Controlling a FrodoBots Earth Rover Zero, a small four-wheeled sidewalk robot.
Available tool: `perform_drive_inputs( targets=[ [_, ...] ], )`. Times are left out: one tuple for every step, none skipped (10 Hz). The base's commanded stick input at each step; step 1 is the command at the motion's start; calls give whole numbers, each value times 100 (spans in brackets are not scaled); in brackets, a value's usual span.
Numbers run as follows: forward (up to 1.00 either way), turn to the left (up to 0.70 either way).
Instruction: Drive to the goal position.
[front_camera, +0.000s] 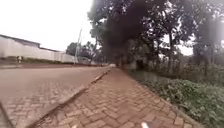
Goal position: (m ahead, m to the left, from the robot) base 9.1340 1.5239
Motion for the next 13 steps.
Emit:
perform_drive_inputs(
  targets=[
    [70, 0],
    [70, 0],
    [70, 0],
    [70, 0],
    [70, 8],
    [70, 10],
    [70, 12],
    [70, -8],
    [70, -28],
    [70, -21],
    [70, -3],
    [70, 6],
    [70, 3]
  ],
)
